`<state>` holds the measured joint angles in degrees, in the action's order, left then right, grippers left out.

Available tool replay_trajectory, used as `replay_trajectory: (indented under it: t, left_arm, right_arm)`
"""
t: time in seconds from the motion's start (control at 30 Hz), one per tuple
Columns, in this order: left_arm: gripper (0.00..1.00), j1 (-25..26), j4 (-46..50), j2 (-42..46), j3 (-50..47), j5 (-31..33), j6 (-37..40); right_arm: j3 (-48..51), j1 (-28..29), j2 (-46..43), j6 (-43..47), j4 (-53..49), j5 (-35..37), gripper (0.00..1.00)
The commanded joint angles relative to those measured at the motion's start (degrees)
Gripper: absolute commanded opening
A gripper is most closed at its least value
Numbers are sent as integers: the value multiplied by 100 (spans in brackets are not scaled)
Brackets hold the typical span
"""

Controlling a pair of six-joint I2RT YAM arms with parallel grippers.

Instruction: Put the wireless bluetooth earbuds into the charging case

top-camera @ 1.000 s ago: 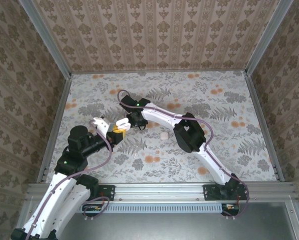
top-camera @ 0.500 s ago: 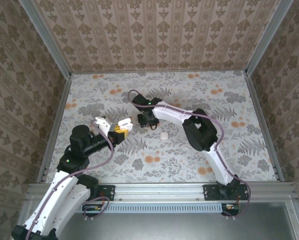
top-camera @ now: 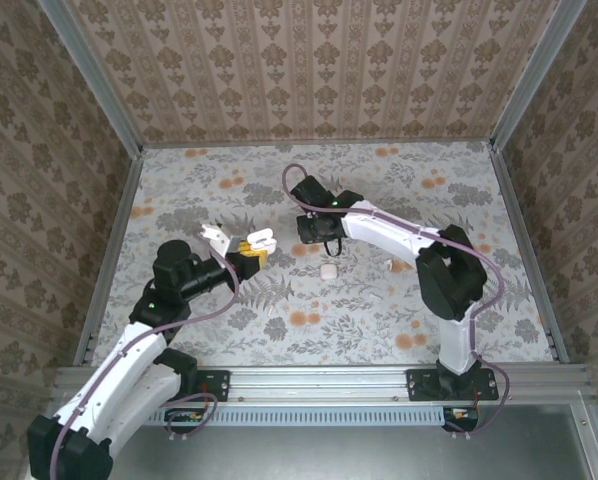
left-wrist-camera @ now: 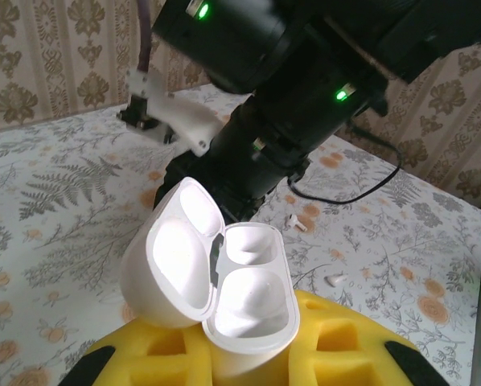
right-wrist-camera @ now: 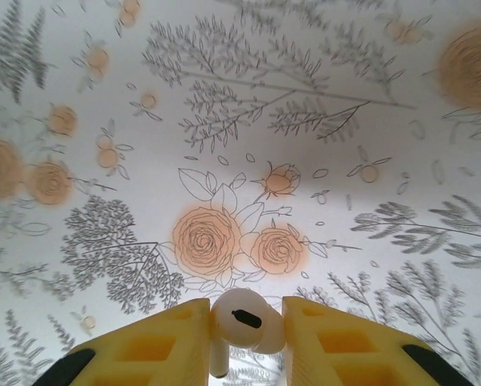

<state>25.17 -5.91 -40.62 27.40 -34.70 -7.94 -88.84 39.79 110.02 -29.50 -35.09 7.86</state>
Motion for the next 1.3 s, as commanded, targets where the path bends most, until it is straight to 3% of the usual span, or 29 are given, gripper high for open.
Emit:
replay_trajectory:
  t: [0.0, 0.33, 0.67, 0.93, 1.27]
  left_arm:
    - [0, 50, -615, -172, 0, -1, -91]
    - [0, 594, -1306, -660, 78, 710, -286]
    - [0, 985, -1645, -1018, 134, 1200, -369]
    - [0, 1191, -1807, -1246, 266, 1447, -457]
    - [0, 1314, -1973, -1251, 315, 1562, -554]
  right_arm:
    - [288, 24, -639, 117, 361, 360, 28]
    - [1461, 154, -2172, 163, 1780, 647, 28]
    - [2534, 666, -3403, 424, 3455, 534, 28]
    - [2819, 1016, -3443, 473, 4196, 266, 28]
    - [2690, 1058, -3065, 247, 4318, -64, 28]
